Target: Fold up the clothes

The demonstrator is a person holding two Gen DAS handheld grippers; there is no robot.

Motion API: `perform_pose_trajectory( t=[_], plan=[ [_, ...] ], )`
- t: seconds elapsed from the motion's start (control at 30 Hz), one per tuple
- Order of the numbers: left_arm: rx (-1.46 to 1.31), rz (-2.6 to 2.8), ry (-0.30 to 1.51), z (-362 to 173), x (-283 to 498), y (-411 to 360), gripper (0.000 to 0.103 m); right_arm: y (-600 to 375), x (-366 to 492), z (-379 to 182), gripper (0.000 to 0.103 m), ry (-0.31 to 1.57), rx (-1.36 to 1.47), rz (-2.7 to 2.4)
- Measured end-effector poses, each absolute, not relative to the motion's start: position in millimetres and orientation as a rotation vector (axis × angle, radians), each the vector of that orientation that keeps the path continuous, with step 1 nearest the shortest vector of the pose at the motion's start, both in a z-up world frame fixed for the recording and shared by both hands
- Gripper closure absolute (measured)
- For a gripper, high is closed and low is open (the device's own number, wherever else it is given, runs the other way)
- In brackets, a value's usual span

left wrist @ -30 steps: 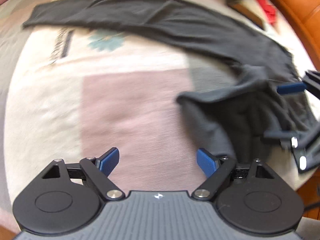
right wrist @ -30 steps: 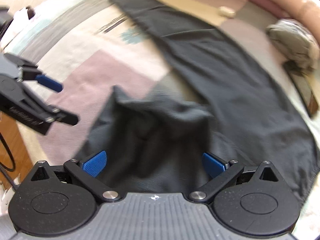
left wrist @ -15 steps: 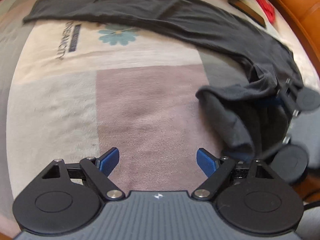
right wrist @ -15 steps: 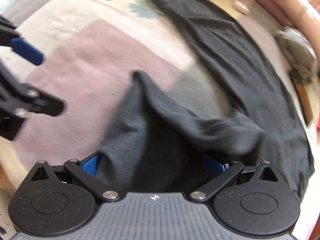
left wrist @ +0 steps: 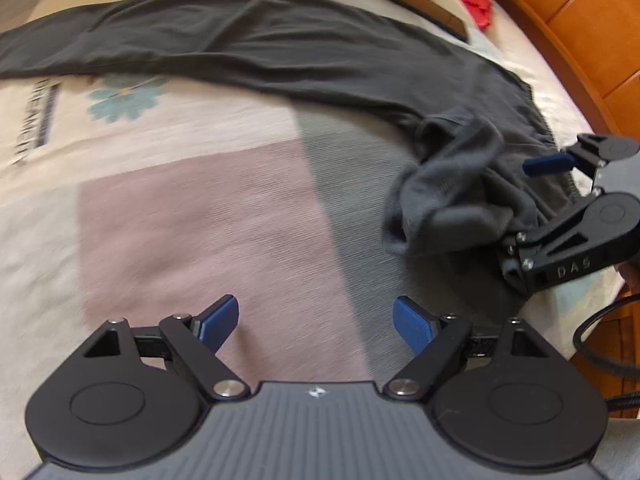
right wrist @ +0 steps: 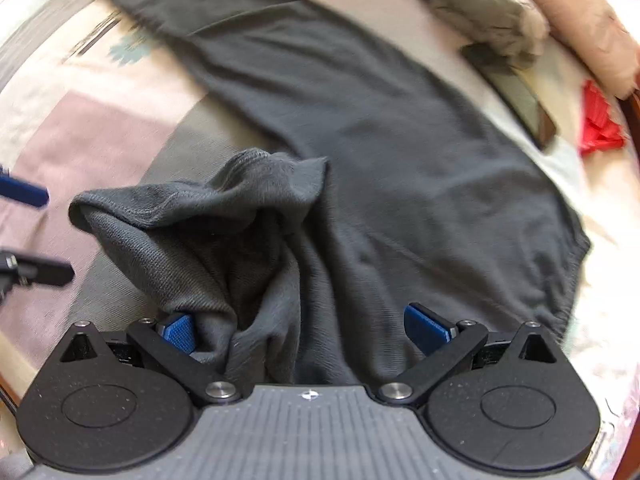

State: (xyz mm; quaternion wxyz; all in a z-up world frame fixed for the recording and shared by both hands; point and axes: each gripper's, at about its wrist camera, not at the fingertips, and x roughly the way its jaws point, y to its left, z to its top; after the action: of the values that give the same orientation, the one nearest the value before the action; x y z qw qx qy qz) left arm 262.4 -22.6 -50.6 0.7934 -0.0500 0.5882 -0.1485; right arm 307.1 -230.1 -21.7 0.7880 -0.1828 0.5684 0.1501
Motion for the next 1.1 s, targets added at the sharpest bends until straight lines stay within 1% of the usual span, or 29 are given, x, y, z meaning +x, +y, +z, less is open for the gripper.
perform_pose_trajectory(
  t=[0.17,0.33,0.47,0.73,0.8,0.83,0.87,0.9,0.93,1.1],
  plan=[
    [-0.11,-0.375,1.228,-50,282,-44,0.019,-266,317,-15,0.0,1.212,-0.375,0.23],
    [-0.121,-0.42,1.194,-46,295,-59,0.019,-308,328,-7,0.0,1.199,-0.248,0.115],
    [-0.138,-0.437,1.187,-48,302,-70,0.019,-330,341,-10,0.0,1.186,-0.256,-0.008],
    [-0.203,-0.54,1.2,-54,303,-89,0.02,-349,337,-6,0.0,1.175,-0.214,0.031],
    [-0.22,-0.572,1.208,-59,300,-94,0.029,-352,334,-7,0.0,1.184,-0.198,0.044],
    [-0.227,-0.589,1.214,-62,298,-97,0.03,-352,333,-7,0.0,1.188,-0.189,0.044],
    [-0.233,-0.605,1.219,-65,296,-100,0.035,-353,332,-8,0.0,1.191,-0.179,0.044],
    [-0.242,-0.621,1.226,-68,295,-103,0.043,-354,331,-9,0.0,1.194,-0.165,0.043],
    [-0.255,-0.635,1.233,-71,295,-105,0.045,-355,330,-9,0.0,1.195,-0.151,0.042],
    [-0.348,-0.683,1.202,-82,308,-112,0.047,-361,328,-10,0.0,1.182,-0.116,0.033]
  ],
)
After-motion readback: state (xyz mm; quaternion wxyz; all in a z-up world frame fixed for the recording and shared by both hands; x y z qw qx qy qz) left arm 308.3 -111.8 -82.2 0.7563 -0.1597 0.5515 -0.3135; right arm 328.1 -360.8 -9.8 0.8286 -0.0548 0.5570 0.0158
